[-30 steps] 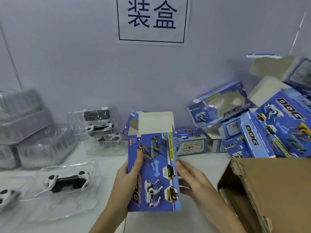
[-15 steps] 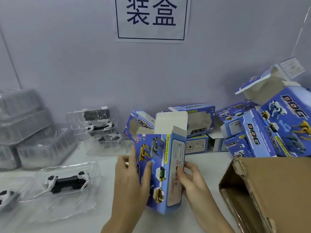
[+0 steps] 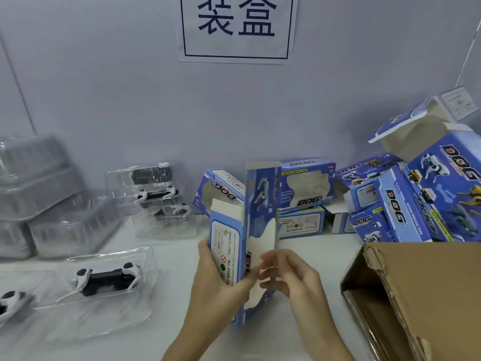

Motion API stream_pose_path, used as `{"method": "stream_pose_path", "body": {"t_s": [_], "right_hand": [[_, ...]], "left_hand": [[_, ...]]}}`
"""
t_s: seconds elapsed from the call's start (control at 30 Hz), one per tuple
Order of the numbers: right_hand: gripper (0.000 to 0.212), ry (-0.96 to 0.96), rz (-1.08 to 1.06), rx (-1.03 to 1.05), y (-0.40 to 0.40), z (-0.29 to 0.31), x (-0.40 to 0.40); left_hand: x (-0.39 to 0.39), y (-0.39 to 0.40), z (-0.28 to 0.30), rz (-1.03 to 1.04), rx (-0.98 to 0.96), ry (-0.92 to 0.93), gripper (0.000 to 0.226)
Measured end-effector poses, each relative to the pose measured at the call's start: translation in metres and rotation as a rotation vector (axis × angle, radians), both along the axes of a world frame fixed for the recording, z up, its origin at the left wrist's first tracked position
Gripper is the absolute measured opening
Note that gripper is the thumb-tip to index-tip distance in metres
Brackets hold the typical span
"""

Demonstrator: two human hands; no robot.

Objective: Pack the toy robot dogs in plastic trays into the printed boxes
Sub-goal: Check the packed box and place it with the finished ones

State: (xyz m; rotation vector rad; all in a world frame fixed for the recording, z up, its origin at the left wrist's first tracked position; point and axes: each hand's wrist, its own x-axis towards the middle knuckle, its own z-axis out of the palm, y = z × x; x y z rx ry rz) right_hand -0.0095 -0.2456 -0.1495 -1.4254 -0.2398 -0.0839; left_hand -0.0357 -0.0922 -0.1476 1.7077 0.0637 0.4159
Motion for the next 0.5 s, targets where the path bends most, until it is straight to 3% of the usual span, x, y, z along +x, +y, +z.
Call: {"method": "stream_pose_path", "body": {"t_s": [0.17,0.27,0.4,0.5], "right_hand": [[0.009,0.02,-0.165,0.076,-0.015,0.005,0.006],[0.03,-0.013,-0.233,-0.01,-0.022,0.005,0.012],[0.055,0.095,0.138,0.079,-0.024,0.007,0.014],[0.07,0.058,0.148,-0.072,-0.023,0.004,0.012]], "left_hand": [[0.002,0.024,0.006,-0.186,-0.142,0.126,0.084],[0.002,0.035,0.007,-0.292,-0.203,0.145,0.082],[0.003,0.043,0.006,-0.416,-0.223,0.185,0.088],[0.003,0.043,0.002,-0.442,-0.155,0.177,0.084]]}}
